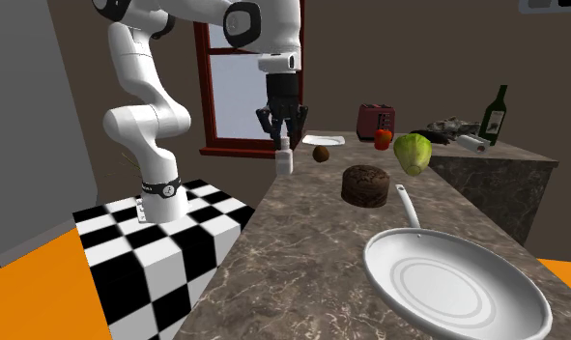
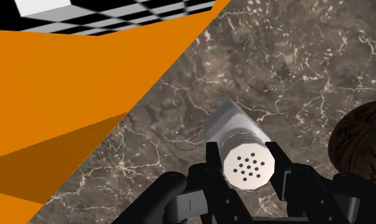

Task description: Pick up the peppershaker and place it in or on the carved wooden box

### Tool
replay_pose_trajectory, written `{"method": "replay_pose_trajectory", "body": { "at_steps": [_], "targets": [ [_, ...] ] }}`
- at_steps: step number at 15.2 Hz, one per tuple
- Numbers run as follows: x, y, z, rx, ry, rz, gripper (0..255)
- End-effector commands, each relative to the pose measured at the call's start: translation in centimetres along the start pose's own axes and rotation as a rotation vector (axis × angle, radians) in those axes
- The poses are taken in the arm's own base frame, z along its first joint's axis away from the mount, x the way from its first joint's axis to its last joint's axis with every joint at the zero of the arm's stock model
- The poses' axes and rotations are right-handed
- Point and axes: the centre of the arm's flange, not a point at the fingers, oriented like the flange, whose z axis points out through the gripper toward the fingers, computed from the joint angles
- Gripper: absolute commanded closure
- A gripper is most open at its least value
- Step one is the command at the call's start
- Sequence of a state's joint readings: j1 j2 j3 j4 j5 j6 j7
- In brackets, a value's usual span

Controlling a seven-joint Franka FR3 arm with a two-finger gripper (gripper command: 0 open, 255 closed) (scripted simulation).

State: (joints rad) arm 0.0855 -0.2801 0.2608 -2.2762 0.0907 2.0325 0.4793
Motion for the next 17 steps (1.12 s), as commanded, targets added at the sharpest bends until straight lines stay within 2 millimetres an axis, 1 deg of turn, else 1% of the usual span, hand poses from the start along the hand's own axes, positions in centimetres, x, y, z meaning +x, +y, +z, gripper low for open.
{"method": "replay_pose_trajectory", "body": {
  "at_steps": [1, 11, 12, 17],
  "targets": [
    [0.0, 0.0, -1.1, 0.000, 0.000, 0.000, 255],
    [0.1, -0.1, -6.4, 0.000, 0.000, 0.000, 255],
    [0.1, -0.1, -6.7, 0.000, 0.000, 0.000, 255],
    [2.2, -6.3, -7.5, 0.000, 0.000, 0.000, 255]
  ]
}}
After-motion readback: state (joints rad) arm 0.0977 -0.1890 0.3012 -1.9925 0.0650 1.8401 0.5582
